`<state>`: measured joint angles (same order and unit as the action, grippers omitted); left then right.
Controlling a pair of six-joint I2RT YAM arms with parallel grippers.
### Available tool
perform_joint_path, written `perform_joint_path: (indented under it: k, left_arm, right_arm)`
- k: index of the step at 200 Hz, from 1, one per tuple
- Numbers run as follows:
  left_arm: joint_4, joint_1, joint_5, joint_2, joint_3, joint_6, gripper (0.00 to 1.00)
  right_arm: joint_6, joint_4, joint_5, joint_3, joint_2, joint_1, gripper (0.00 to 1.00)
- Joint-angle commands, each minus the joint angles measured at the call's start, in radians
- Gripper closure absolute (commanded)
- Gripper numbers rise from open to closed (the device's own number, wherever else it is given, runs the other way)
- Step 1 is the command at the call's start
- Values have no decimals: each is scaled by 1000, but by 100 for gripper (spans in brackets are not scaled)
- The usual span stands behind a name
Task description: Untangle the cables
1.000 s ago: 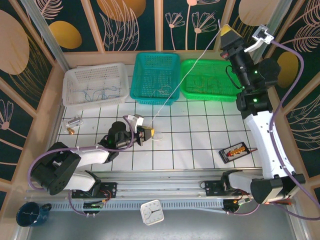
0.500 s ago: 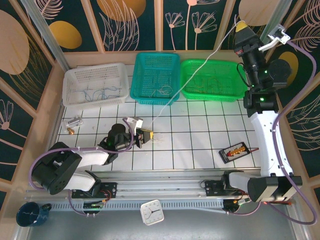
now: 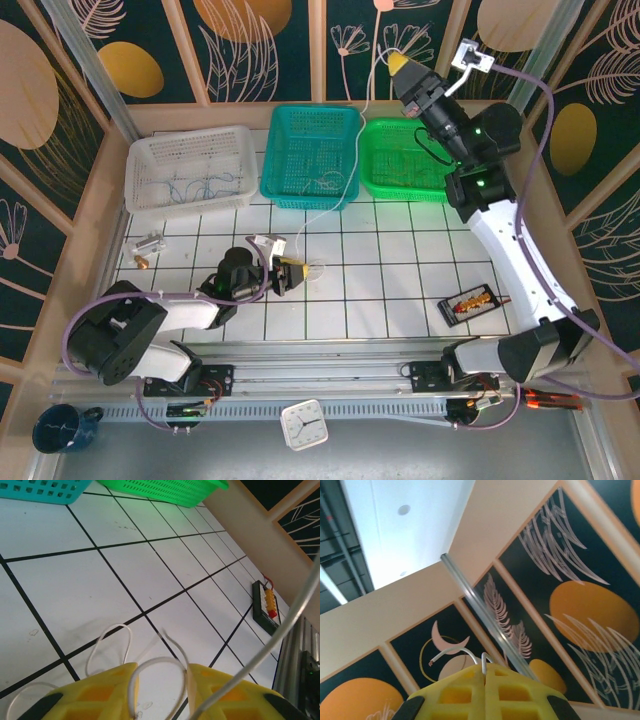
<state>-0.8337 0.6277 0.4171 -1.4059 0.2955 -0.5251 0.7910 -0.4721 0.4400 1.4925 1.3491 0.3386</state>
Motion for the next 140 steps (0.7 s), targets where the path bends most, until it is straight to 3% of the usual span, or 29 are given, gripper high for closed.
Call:
perform_joint_path:
  k: [1, 34, 92, 140]
  left_arm:
    - [-33, 3, -1, -18, 11, -7, 62]
    - [-42, 3, 1, -47, 7, -14, 53]
    - [-76, 3, 5, -77, -7, -27, 60]
    - [-37, 4, -2, -37, 12, -8, 44]
  right_arm:
    - [-12, -54, 32, 88, 8, 18, 100]
    - [-14, -53, 25, 182, 51, 29, 100]
    - [-6, -46, 16, 313, 130, 31, 100]
    - [-7, -52, 14, 318, 136, 48, 100]
